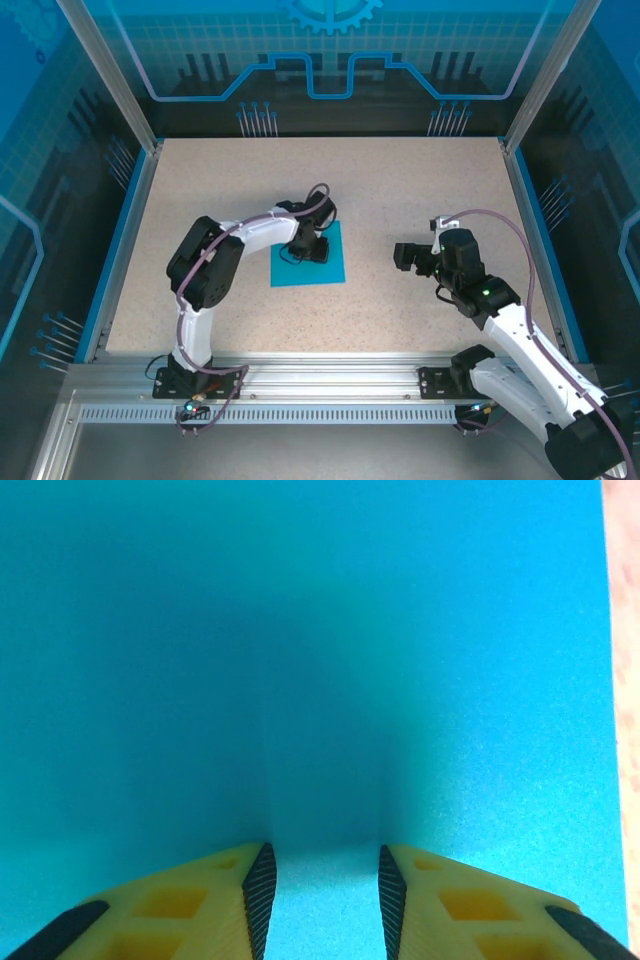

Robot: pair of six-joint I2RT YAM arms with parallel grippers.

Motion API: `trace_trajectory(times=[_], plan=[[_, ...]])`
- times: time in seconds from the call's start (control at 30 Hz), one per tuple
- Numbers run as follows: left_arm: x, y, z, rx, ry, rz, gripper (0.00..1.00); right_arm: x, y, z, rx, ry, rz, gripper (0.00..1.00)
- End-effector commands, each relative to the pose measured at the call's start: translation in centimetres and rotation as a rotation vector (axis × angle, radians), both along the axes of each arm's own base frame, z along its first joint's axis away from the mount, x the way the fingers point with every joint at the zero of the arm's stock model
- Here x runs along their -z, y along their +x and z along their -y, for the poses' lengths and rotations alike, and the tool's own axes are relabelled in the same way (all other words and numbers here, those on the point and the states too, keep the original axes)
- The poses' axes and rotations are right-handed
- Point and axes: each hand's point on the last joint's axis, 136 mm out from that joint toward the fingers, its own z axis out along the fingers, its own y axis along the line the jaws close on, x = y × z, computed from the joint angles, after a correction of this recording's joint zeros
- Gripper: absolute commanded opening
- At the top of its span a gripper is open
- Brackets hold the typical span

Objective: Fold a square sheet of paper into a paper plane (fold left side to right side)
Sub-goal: Move the square sheet of paper to the center of the table, then pick up the square sheet of paper from the center of the table.

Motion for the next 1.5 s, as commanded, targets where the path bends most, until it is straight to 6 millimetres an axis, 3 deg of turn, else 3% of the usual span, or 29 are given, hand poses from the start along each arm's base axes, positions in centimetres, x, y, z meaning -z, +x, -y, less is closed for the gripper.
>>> trace_trajectory(times=[0.0,0.17,0.33,0.5,0.67,0.7,0.8,0.93,1.13,1.47], plan=[[1.3,-4.6,-0.1,-0.008,0.01,-0.13,0.37,1.1,-0.3,-0.1,0.01,-0.006,-0.035,1.0],[-0.7,-4.2,0.4,-0.003,-0.02,-0.093,0.38,1.6,0.0,-0.6,0.005,0.006,-0.065,1.0],[-4.9,-2.8,0.7,-0.003,-0.079,-0.014,0.46,2.0,0.6,-1.5,0.0,0.019,-0.12,1.0],[-6.9,-2.5,-1.5,-0.119,-0.181,-0.017,0.59,2.9,1.7,-3.3,-0.003,0.046,-0.215,1.0],[-6.0,-3.8,-3.4,-0.225,-0.302,-0.089,0.79,5.4,2.5,-6.6,-0.057,-0.028,-0.352,1.0],[-5.9,-4.0,-3.7,-0.245,-0.321,-0.096,0.83,4.9,3.2,-7.8,-0.08,-0.041,-0.35,1.0],[-5.2,-5.0,-4.1,-0.278,-0.378,-0.127,0.88,6.3,4.0,-10.4,-0.125,-0.095,-0.399,1.0],[-4.6,-5.9,-3.8,-0.286,-0.435,-0.168,0.86,8.1,5.3,-13.4,-0.169,-0.139,-0.444,1.0],[-3.1,-6.6,-4.9,-0.313,-0.381,-0.181,0.8,10.9,7.2,-16.9,-0.222,-0.182,-0.503,1.0],[-0.6,-7.1,-6.6,-0.336,-0.275,-0.194,0.71,14.8,8.9,-19.6,-0.274,-0.21,-0.572,1.0]])
